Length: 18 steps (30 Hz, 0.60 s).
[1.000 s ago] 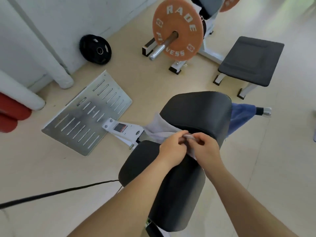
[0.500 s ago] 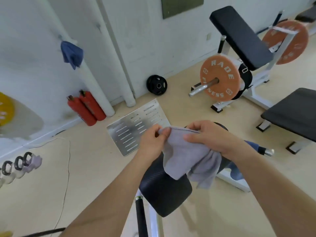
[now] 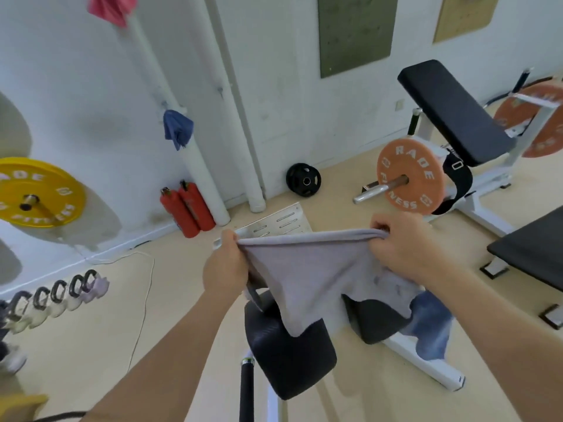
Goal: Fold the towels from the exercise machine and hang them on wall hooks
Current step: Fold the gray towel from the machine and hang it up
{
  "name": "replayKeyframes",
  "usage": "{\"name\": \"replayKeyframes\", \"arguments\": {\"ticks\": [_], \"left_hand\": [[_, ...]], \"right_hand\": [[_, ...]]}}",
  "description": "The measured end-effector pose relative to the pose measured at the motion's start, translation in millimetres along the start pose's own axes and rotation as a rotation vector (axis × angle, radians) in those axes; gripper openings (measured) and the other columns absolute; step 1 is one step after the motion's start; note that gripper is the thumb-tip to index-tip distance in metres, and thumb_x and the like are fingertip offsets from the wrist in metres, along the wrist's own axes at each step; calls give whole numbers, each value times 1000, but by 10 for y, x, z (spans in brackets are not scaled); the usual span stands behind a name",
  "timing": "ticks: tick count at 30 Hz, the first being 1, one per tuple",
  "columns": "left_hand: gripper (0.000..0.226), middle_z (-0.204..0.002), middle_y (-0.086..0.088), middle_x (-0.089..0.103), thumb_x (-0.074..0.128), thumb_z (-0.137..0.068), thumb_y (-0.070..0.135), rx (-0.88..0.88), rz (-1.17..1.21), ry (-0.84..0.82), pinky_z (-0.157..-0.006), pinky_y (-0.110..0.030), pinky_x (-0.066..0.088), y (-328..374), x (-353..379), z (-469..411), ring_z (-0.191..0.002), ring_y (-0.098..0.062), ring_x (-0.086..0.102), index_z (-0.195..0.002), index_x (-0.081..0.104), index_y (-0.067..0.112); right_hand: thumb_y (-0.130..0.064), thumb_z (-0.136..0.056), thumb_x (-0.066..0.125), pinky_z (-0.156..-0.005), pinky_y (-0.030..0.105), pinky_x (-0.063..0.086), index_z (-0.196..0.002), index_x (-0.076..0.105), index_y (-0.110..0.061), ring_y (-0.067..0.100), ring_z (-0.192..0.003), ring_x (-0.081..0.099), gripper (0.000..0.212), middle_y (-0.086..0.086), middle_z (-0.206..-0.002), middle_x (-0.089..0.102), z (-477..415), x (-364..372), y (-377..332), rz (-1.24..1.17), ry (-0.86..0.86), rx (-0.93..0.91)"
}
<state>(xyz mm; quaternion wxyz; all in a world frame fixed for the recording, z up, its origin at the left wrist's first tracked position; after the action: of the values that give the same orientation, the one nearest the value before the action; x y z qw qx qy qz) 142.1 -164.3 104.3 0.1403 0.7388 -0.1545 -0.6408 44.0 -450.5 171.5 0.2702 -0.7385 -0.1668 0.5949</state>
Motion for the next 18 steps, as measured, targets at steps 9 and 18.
{"name": "replayKeyframes", "arguments": {"ticks": [9, 18], "left_hand": [[29, -53, -7, 58, 46, -85, -2, -617, 576, -172, -50, -22, 45, -194, 161, -272, -57, -24, 62, -58, 51, 8], [14, -78, -10, 61, 60, -82, -10, -779, 1305, 257, -54, -20, 50, 50, 193, -1278, -64, -18, 56, -86, 66, 2]], "right_hand": [[-10, -82, 51, -50, 26, 35, -66, 63, -12, 16, -59, 52, 19, 6, -63, 61, -886, -249, 165, -112, 105, 89], [-2, -91, 42, -76, 25, 37, -112, 66, -15, 14, -89, 53, 34, -3, -94, 61, -2039, -89, 238, -342, 260, 80]]}}
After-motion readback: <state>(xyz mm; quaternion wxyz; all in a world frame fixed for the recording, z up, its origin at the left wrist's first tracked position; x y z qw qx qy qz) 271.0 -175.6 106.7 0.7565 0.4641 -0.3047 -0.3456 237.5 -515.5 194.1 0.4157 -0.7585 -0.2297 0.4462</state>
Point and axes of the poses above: each hand's wrist, its own z-axis away from the middle knuckle, its own x-axis out of the palm, y = z × x, the point moved 2 cm from there along -z, towards the middle knuckle
